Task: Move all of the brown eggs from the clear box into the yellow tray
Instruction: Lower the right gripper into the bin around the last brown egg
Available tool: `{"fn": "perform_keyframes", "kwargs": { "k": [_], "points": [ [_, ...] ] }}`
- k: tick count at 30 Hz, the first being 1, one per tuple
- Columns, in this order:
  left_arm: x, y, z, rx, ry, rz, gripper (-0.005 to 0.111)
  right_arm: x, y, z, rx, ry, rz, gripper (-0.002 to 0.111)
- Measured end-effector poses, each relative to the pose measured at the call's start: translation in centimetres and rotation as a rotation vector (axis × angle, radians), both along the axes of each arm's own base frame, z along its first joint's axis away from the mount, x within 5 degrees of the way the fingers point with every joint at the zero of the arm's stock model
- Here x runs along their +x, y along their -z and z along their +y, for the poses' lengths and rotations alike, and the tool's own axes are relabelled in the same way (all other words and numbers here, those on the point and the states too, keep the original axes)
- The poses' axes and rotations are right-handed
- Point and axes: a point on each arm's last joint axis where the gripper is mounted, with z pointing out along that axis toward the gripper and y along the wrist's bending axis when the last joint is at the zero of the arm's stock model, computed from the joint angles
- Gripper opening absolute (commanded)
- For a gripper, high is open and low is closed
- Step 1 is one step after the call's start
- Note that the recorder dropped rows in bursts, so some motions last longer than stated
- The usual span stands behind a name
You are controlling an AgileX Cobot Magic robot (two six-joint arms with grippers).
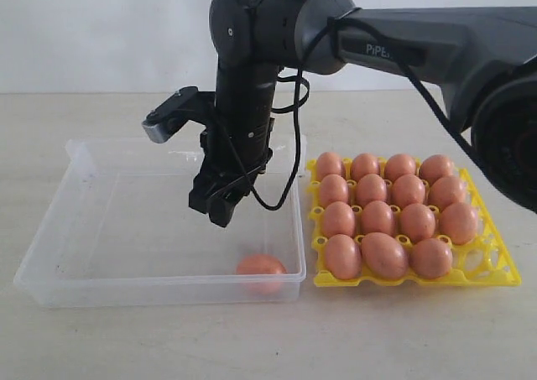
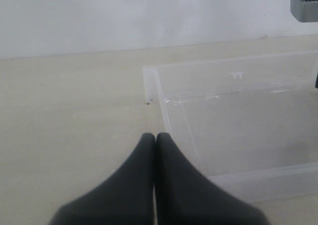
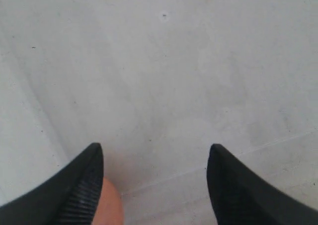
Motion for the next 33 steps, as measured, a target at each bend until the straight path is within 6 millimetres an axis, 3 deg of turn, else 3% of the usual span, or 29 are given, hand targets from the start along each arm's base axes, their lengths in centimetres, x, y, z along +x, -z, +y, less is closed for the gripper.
{"fn": "perform_keyframes", "kwargs": {
  "k": [10, 15, 20, 27, 33],
  "points": [
    [0.0, 0.0, 0.0, 0.000, -0.001, 0.004, -0.004, -0.2, -0.7, -0.3, 0.001, 0.062, 0.000, 0.059],
    [0.0, 0.0, 0.0, 0.000, -0.001, 0.004, -0.004, -2.1, -2.8, -1.7, 0.007, 0.088, 0.017, 0.059],
    [0.0, 0.0, 0.0, 0.000, -0.001, 0.004, -0.004, -4.0, -3.8, -4.0, 0.003, -0.030, 0.033, 0.059],
    [0.0, 0.0, 0.0, 0.000, -0.001, 0.004, -0.004, -4.5, -0.8, -4.6, -0.035, -0.115, 0.074, 0.059],
    [0.0, 0.0, 0.0, 0.000, -0.001, 0.004, -0.004, -3.9, 0.3, -4.2, -0.018, -0.123, 0.039, 0.059]
  ]
}}
